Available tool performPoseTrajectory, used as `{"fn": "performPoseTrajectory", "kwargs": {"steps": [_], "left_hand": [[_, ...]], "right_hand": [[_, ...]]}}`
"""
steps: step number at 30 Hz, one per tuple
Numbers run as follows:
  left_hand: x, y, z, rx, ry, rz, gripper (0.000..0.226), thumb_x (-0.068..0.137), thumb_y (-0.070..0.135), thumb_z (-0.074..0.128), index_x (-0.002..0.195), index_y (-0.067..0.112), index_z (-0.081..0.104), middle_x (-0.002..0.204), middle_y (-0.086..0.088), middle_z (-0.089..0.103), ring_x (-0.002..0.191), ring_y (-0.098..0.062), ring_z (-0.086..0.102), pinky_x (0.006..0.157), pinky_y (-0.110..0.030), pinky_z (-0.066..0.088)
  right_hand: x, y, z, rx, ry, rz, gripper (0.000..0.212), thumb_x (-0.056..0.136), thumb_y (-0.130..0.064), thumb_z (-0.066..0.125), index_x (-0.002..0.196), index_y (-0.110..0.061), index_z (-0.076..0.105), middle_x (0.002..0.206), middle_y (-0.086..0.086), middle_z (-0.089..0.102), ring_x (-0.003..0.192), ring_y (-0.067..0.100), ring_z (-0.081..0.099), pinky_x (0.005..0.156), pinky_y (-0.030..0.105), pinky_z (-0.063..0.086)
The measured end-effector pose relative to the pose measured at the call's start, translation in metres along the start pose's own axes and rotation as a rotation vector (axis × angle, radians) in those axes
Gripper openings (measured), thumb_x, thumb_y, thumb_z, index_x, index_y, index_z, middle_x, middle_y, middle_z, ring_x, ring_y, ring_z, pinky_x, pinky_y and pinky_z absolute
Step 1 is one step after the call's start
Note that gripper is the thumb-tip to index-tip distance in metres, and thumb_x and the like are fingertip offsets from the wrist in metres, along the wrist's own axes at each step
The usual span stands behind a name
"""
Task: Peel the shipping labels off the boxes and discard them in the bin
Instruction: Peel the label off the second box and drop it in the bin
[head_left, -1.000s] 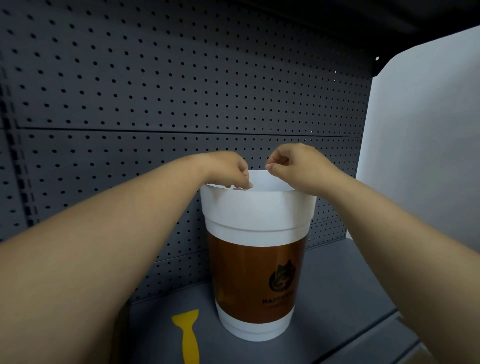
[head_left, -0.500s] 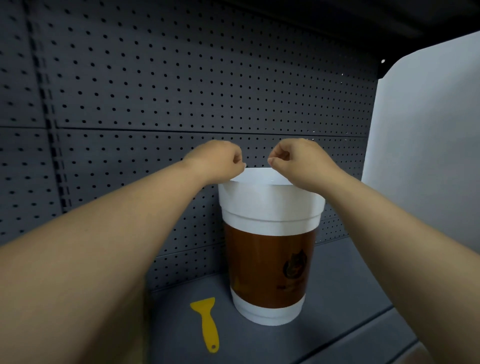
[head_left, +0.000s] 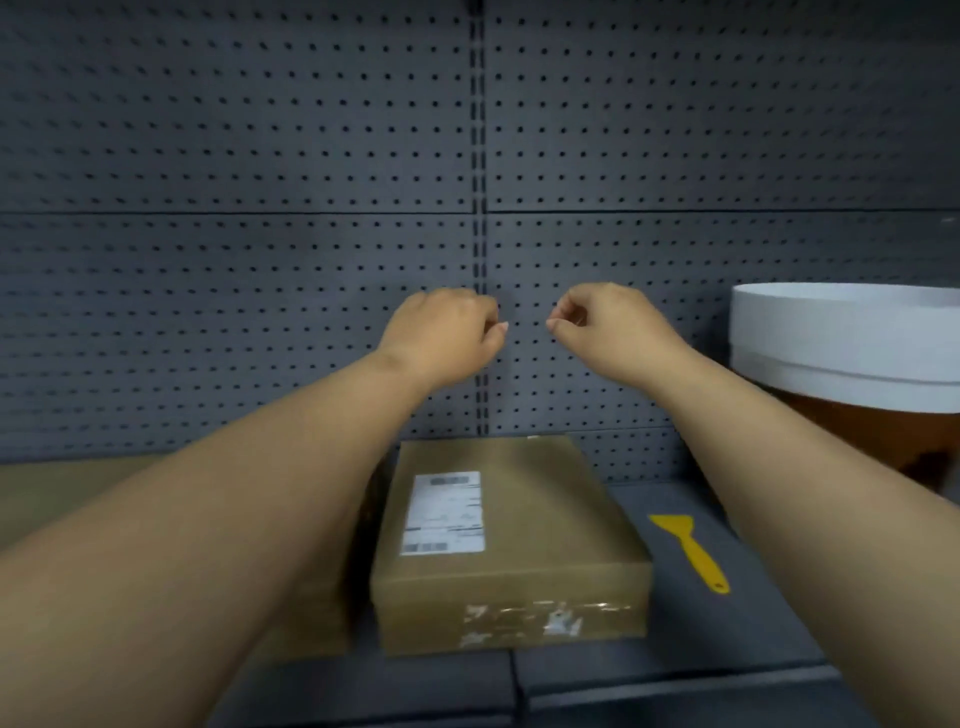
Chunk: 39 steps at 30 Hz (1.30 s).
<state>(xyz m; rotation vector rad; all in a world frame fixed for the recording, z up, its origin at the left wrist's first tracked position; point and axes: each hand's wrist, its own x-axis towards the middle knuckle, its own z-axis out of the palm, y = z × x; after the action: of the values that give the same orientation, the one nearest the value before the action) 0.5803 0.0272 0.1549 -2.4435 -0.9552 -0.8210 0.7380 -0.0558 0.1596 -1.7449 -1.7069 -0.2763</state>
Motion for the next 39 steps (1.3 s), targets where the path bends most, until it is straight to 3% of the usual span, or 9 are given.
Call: {"fn": "performPoseTrajectory", "kwargs": {"steps": [9,15,20,25,30,34,39], "left_hand": [[-0.137,-0.127,-0.027,0.119,-0.138,-0.109,0.032,0.097,0.034,0.038,0.092,0.013,0.062,0.089,-0.008,0.065,0.078,-0.025,0.058,0.064,-0.032,0.043],[-0.201,-0.168,-0.039,0.148,-0.181,-0.18,0.031,0.095,0.034,0.04,0.087,0.014,0.061,0.079,-0.002,0.057,0.071,-0.021,0.051,0.062,-0.03,0.036],[-0.238,-0.181,-0.047,0.189,-0.208,-0.256,0.029,0.094,0.034,0.04,0.088,0.014,0.061,0.082,-0.004,0.061,0.071,-0.021,0.049,0.062,-0.029,0.034],[-0.262,-0.184,-0.048,0.165,-0.27,-0.36,0.027,0.093,0.033,0.041,0.095,0.014,0.061,0.095,-0.007,0.063,0.087,-0.029,0.058,0.067,-0.033,0.037],[-0.281,-0.188,-0.038,0.154,-0.291,-0.381,0.027,0.092,0.031,0.044,0.098,0.013,0.063,0.1,-0.008,0.064,0.094,-0.028,0.057,0.079,-0.035,0.043],[-0.287,-0.196,-0.029,0.125,-0.299,-0.389,0.028,0.092,0.03,0.044,0.101,0.012,0.063,0.102,-0.008,0.064,0.096,-0.028,0.057,0.08,-0.036,0.043],[-0.281,-0.221,-0.019,0.068,-0.326,-0.368,0.027,0.092,0.03,0.044,0.101,0.013,0.063,0.103,-0.009,0.063,0.095,-0.028,0.056,0.083,-0.037,0.044]], "right_hand": [[-0.026,-0.127,0.111,0.117,-0.213,-0.036,0.012,0.092,-0.025,0.049,0.084,-0.02,0.056,0.093,0.006,0.065,0.082,0.022,0.057,0.071,0.034,0.046],[-0.042,-0.172,0.152,0.147,-0.309,-0.013,0.015,0.091,-0.024,0.048,0.091,-0.015,0.06,0.098,0.003,0.064,0.089,0.021,0.058,0.079,0.036,0.05],[-0.051,-0.191,0.173,0.146,-0.357,-0.021,0.016,0.09,-0.025,0.048,0.09,-0.016,0.061,0.098,0.001,0.065,0.09,0.022,0.059,0.079,0.036,0.049],[-0.061,-0.196,0.184,0.162,-0.38,-0.025,0.017,0.089,-0.022,0.047,0.088,-0.016,0.062,0.098,0.002,0.066,0.089,0.023,0.059,0.079,0.037,0.052],[-0.07,-0.193,0.197,0.169,-0.399,-0.04,0.016,0.088,-0.022,0.049,0.089,-0.015,0.063,0.104,0.003,0.063,0.093,0.022,0.058,0.083,0.038,0.051],[-0.069,-0.193,0.209,0.153,-0.412,-0.033,0.012,0.088,-0.023,0.051,0.09,-0.017,0.062,0.109,0.003,0.061,0.096,0.021,0.057,0.086,0.036,0.049],[-0.054,-0.203,0.226,0.103,-0.396,0.002,0.017,0.089,-0.021,0.05,0.09,-0.01,0.063,0.102,0.006,0.063,0.092,0.024,0.057,0.083,0.04,0.05]]}}
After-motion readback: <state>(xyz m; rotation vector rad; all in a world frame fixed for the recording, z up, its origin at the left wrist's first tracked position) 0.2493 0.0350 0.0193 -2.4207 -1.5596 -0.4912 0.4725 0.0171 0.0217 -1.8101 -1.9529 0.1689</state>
